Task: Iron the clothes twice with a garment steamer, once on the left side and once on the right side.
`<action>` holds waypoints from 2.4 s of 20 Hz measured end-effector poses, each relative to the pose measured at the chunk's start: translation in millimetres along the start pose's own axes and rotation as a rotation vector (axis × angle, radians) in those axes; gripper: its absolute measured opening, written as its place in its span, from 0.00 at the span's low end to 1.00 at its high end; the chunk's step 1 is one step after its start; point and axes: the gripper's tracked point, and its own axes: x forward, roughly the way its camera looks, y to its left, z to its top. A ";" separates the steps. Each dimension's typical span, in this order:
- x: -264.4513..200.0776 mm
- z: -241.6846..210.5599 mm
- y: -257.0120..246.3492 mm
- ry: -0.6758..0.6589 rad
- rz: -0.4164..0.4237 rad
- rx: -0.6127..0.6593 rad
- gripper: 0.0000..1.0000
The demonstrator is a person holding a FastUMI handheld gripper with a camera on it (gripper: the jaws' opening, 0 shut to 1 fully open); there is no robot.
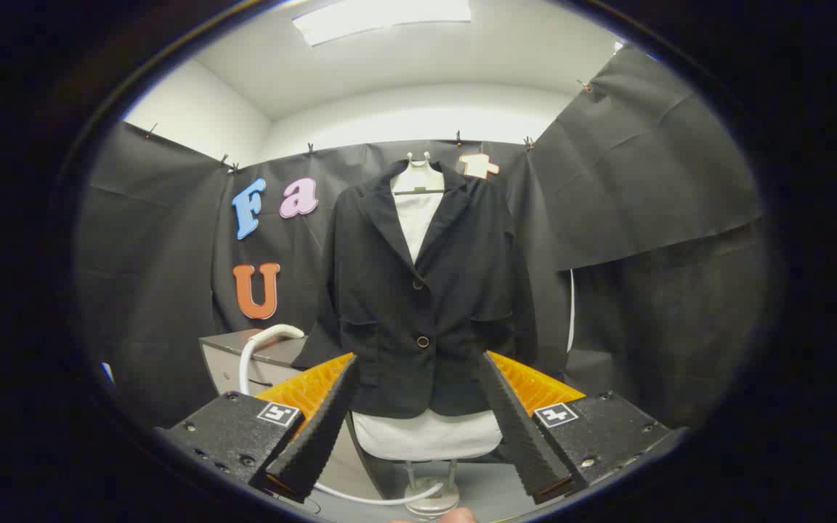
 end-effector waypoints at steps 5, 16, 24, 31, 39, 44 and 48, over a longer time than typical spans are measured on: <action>2.8 0.5 -3.4 0.009 -0.018 0.015 1.00; 18.6 -8.9 39.2 0.070 0.018 0.017 1.00; 44.4 -6.3 135.4 0.098 0.107 0.014 1.00; 86.4 -14.2 242.9 0.180 0.224 -0.004 1.00; 184.1 -46.0 353.0 0.340 0.366 0.002 1.00; 281.8 -75.3 412.2 0.466 0.397 0.021 1.00; 354.3 -112.5 439.9 0.588 0.368 -0.004 1.00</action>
